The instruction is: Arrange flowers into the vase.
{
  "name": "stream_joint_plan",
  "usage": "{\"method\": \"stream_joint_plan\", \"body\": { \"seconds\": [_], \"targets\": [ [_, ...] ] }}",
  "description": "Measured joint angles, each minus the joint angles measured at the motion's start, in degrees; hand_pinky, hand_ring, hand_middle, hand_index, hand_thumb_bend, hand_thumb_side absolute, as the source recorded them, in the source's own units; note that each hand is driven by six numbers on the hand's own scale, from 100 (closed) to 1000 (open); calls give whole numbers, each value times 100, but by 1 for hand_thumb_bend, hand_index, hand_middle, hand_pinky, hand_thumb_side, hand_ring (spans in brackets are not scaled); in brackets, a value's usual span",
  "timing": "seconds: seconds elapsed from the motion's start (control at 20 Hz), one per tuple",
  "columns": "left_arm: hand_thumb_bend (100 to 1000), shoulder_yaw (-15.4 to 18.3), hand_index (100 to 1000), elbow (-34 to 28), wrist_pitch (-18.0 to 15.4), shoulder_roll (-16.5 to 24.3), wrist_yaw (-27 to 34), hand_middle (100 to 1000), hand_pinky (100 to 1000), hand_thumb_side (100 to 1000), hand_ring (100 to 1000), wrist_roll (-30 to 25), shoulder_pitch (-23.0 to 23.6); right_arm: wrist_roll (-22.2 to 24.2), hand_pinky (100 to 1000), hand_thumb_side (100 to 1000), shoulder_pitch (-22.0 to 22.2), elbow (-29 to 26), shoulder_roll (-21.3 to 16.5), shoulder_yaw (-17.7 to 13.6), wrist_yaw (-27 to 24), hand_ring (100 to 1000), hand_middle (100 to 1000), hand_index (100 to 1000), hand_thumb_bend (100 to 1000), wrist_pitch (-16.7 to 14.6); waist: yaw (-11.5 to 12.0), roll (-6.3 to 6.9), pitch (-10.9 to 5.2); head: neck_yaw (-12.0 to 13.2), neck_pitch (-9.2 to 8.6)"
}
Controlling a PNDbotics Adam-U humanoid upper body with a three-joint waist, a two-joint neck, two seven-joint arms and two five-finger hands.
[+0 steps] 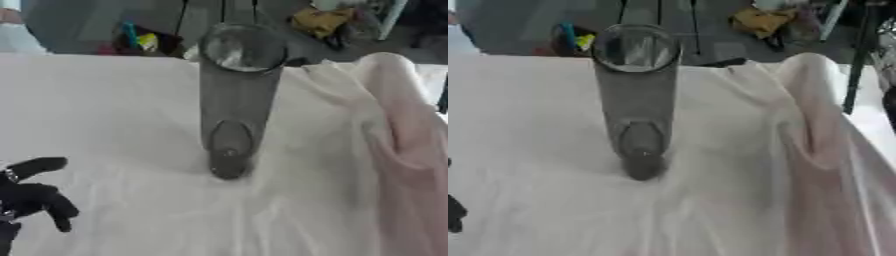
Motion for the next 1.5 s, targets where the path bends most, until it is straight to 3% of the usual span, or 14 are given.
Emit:
{"method": "stream_joint_plan", "body": {
  "seconds": [0.2, 0.5, 0.7, 0.8, 1.05, 1.5],
  "targets": [
    [100, 0, 767, 0, 6, 37, 0, 831, 408, 1000, 561, -22, 10, -61, 100, 658, 22, 1, -28, 1, 155, 336, 100, 100, 100, -205, -22, 0, 0, 5, 2],
    [100, 0, 768, 0, 14, 37, 0, 833, 408, 1000, 562, -39, 18, -128, 100, 634, 258, 0, -165, 1, 561, 371, 100, 100, 100, -759, -35, 0, 0, 35, 42],
    [100, 0, 768, 0, 4, 37, -4, 833, 408, 1000, 563, -53, 21, -193, 100, 622, 409, 0, -317, 0, 891, 453, 100, 100, 100, -1141, -68, 0, 0, 59, 46],
    [100, 0, 768, 0, -3, 37, -10, 834, 408, 1000, 564, -62, 24, -194, 100, 601, 549, 0, -428, 0, 1205, 565, 100, 100, 100, -1353, -86, 0, 0, 75, 48],
    [100, 0, 768, 0, -4, 37, -38, 835, 407, 1000, 564, -68, 24, -409, 100, 594, 951, -3, -548, 46, 2077, 512, 100, 100, 100, -2035, -74, 0, 0, 82, 48],
    [100, -1, 768, 0, -21, 36, -65, 837, 406, 1000, 567, -104, 24, -824, 100, 584, 1140, -197, -502, 320, 2406, 561, 100, 100, 100, -2846, -25, 2, 6, 69, 46]
  ]
}}
